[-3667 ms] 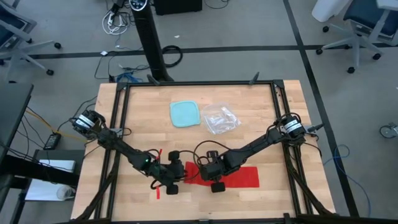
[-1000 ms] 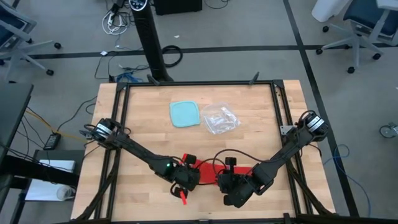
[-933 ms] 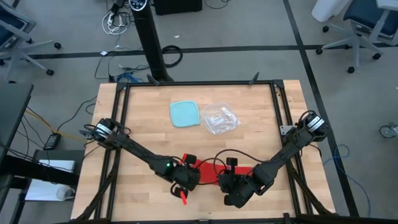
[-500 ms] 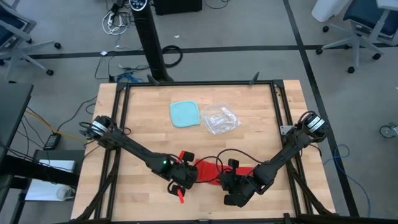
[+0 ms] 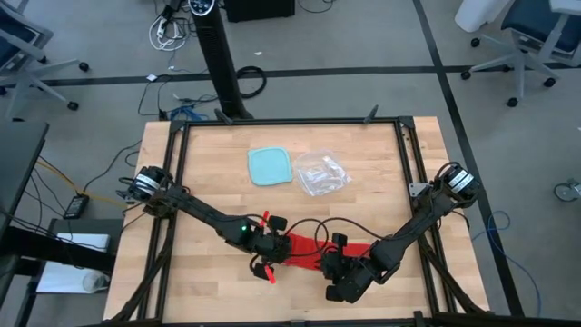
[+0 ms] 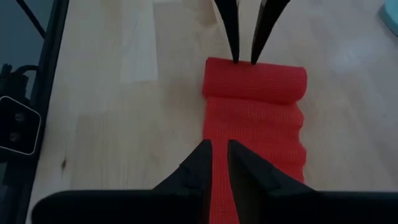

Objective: Roll bandage
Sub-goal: Roll the red bandage

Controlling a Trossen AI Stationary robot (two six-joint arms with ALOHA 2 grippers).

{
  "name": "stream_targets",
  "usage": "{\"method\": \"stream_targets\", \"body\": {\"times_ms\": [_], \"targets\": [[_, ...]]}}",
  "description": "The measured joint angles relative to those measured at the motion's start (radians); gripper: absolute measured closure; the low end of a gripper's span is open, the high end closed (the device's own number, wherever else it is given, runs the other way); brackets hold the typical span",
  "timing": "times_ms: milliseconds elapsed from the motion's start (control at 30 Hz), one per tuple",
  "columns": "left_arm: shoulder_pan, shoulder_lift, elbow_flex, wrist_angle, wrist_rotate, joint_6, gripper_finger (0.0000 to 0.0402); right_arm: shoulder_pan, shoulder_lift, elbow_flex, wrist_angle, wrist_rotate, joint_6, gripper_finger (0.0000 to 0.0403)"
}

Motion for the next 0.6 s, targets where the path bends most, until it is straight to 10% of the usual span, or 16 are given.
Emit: {"method": "stream_targets", "body": {"times_ms": [600], "targets": [[0.044, 0.043, -0.004, 0.165, 0.067, 0.08, 0.033, 0.002, 0.001, 0.0, 0.021, 0.036, -0.004, 0.0353]]}}
